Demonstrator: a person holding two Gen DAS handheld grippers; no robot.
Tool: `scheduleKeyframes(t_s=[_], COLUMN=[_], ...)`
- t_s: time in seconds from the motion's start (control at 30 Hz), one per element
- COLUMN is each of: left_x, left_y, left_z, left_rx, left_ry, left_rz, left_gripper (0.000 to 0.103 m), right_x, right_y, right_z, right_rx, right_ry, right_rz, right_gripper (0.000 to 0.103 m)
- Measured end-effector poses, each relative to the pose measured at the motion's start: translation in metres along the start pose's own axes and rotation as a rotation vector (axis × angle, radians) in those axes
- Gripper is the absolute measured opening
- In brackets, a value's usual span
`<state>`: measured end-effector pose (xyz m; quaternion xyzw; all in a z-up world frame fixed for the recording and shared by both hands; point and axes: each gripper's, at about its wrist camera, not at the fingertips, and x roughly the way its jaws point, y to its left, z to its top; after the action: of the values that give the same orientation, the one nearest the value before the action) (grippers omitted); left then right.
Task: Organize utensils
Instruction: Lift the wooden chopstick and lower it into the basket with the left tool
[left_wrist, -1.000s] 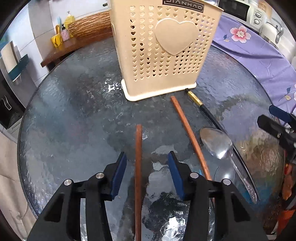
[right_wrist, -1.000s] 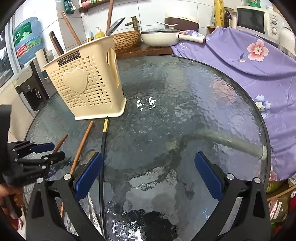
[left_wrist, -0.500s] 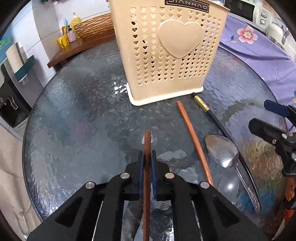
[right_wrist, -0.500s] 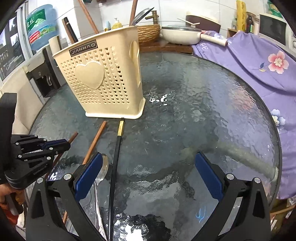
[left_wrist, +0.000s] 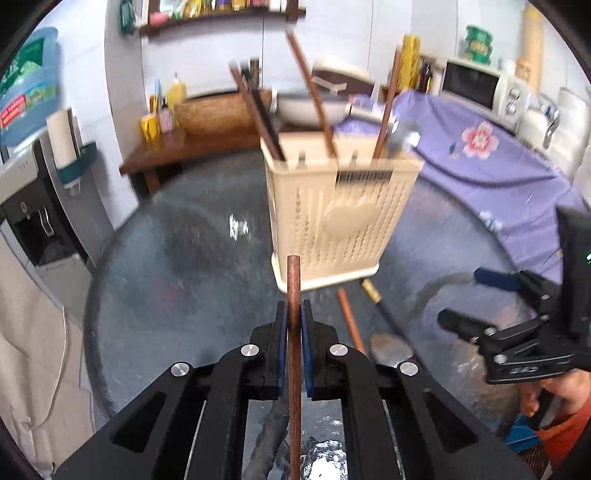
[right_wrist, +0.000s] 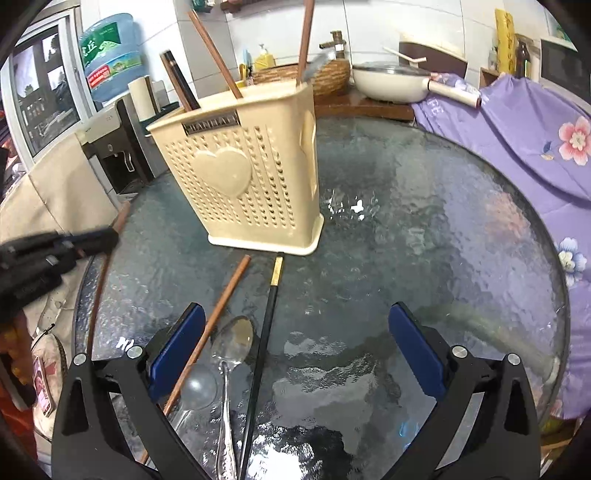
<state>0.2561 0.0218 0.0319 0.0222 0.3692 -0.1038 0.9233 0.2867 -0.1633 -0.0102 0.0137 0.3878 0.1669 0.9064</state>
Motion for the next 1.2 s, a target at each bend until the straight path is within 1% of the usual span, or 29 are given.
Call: scheduleKeyframes(t_s=[0.13, 0.23, 0.33, 0.5, 0.67, 0.83, 0.97, 1.07, 1.2], left_x=[-0.030, -0.044, -0.051, -0.062, -0.072, -0.087, -0.104, -0.119, -0.131], left_y=[0.002, 0.001, 0.000, 0.002, 0.006, 0.002, -0.002, -0.001, -0.002], left_z=[0.013, 0.023, 0.031, 0.044, 0.059, 0.087, 0.113, 0.136, 0.168], left_rx=[0.003, 0.014, 0.025, 0.031, 0.032, 0.034, 0.048, 0.040, 0.037], left_ry=[-0.058, -0.091, -0.117, -0.138, -0.163, -0.194, -0.244, -0.289, -0.344], left_rz=[-0.041, -0.066, -0.081, -0.109, -0.133, -0.161, -0.147, -0.153, -0.107], left_gripper=[0.007, 0.007, 0.007, 0.007, 0.007, 0.007, 0.007, 0.007, 0.007], right_x=[-0.018, -0.026, -0.031, -0.038, -0.040, -0.037, -0.040, -0.042, -0.042], right_y=[0.001, 0.004, 0.007, 0.009, 0.007, 0.005, 0.007, 0.007, 0.007], right_z=[0.005, 0.008, 0.012, 0.019, 0.021, 0.019, 0.017, 0.016, 0.014], right_rx=[-0.011, -0.027, -0.040, -0.047, -0.047, -0.040, -0.048, -0.051, -0.054], right_ry=[-0.018, -0.024, -0.025, -0.035, -0.035, -0.020, -0.024, -0.027, -0.022], right_rz=[0.003, -0.001, -0.001, 0.003, -0.015, -0.017, -0.013, -0.009, -0.010], right_gripper=[0.098, 0.098, 0.098, 0.098, 0.098, 0.098, 0.098, 0.098, 0.098])
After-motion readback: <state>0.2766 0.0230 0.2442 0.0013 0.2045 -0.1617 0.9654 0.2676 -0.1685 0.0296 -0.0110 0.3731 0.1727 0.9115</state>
